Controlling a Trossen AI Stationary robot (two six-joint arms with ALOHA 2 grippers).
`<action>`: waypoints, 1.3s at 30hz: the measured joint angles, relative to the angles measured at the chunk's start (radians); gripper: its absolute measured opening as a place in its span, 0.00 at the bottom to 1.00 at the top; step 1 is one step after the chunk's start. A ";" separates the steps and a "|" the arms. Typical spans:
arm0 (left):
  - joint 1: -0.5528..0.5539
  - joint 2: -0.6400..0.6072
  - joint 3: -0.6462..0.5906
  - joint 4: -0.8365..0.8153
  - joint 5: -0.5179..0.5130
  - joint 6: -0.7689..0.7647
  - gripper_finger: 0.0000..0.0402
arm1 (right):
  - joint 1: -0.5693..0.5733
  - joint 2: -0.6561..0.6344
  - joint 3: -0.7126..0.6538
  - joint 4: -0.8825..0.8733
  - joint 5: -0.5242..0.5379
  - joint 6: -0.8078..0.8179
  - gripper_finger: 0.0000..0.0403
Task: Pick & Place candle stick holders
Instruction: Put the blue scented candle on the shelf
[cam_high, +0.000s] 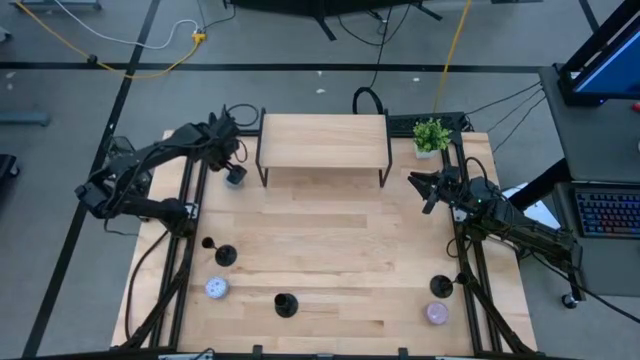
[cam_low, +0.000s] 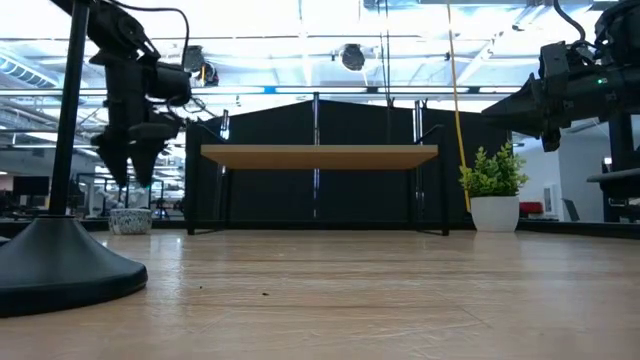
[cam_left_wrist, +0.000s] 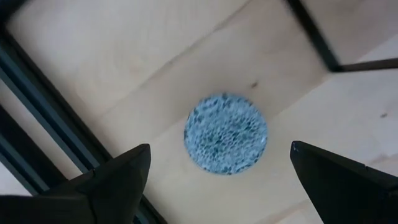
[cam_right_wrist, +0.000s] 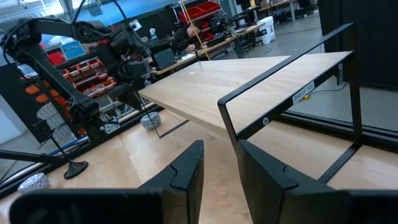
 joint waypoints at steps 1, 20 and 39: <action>0.001 0.000 -0.014 0.006 0.000 -0.002 0.97 | 0.000 0.000 0.000 0.000 0.000 0.000 0.22; 0.003 0.174 -0.055 0.152 0.043 -0.084 0.97 | 0.000 0.000 0.000 0.000 0.000 0.000 0.22; -0.007 0.223 -0.054 0.171 -0.024 -0.083 0.97 | 0.000 0.000 0.000 0.000 0.000 0.000 0.22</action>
